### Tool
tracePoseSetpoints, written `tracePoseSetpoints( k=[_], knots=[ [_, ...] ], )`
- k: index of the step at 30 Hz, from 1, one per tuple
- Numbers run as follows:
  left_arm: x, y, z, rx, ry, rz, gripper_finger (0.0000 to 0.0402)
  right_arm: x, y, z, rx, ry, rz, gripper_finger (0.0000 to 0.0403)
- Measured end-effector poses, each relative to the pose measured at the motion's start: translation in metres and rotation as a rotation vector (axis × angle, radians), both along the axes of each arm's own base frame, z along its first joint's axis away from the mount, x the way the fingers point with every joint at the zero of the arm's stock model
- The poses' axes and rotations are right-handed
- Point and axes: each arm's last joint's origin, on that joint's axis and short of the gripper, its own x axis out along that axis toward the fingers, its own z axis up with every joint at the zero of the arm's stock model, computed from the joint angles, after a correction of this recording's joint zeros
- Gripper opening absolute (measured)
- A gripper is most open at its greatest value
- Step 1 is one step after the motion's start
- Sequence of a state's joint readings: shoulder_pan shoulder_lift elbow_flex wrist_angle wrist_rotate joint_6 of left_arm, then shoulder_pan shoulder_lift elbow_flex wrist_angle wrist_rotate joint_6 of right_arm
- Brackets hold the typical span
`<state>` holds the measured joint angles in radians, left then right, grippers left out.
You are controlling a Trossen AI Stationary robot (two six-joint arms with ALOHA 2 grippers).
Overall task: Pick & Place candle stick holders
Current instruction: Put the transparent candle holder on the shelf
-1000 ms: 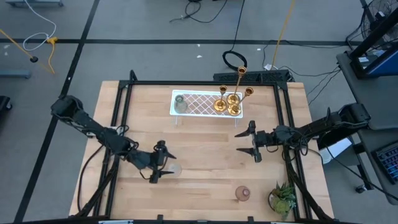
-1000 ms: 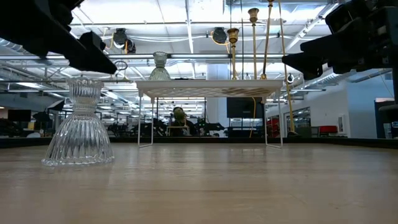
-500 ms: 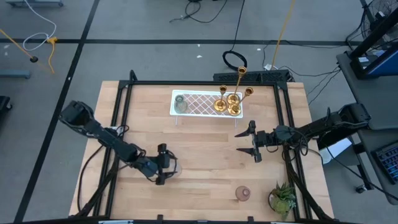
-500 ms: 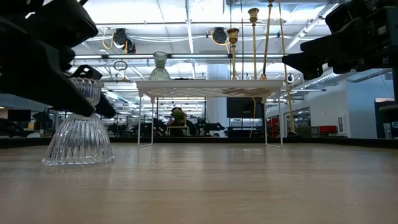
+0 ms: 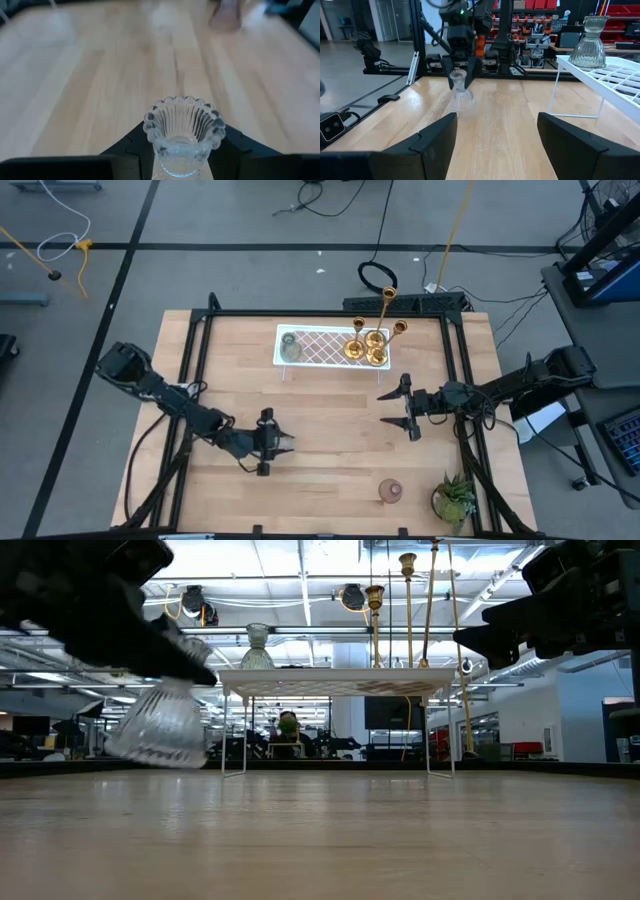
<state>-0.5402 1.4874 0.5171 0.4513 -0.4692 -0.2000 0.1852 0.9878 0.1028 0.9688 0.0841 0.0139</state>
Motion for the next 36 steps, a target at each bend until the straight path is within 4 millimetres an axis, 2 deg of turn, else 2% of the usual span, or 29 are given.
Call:
tracePoseSetpoints(
  k=[7,11,17,21,25,29,36],
  knots=[
    [0.021,0.02,0.022,0.009,-0.22,-0.032,0.0143,0.0,0.0,0.003,-0.001,-0.03,0.001,0.0267],
    [0.036,0.044,0.038,0.019,-0.338,0.032,0.0159,0.0,0.0,0.005,0.003,-0.053,0.001,0.0267],
    [0.067,0.079,0.073,0.054,-0.38,0.118,0.014,0.0,0.0,0.005,0.002,-0.052,-0.001,0.0267],
    [0.081,0.094,0.097,0.144,-0.387,0.257,0.0143,0.0,0.0,0.005,0.002,-0.051,0.001,0.0267],
    [0.087,0.112,0.116,0.157,-0.446,0.418,0.0171,0.0,0.0,0.003,-0.001,-0.034,0.001,0.0267],
    [0.089,0.134,0.121,0.121,-0.465,0.459,0.0178,0.0,0.0,0.001,-0.029,-0.009,0.001,0.0267],
    [0.087,0.169,0.116,0.084,-0.423,0.525,0.0143,0.0,0.0,-0.002,-0.042,0.021,0.002,0.0267]
  ],
)
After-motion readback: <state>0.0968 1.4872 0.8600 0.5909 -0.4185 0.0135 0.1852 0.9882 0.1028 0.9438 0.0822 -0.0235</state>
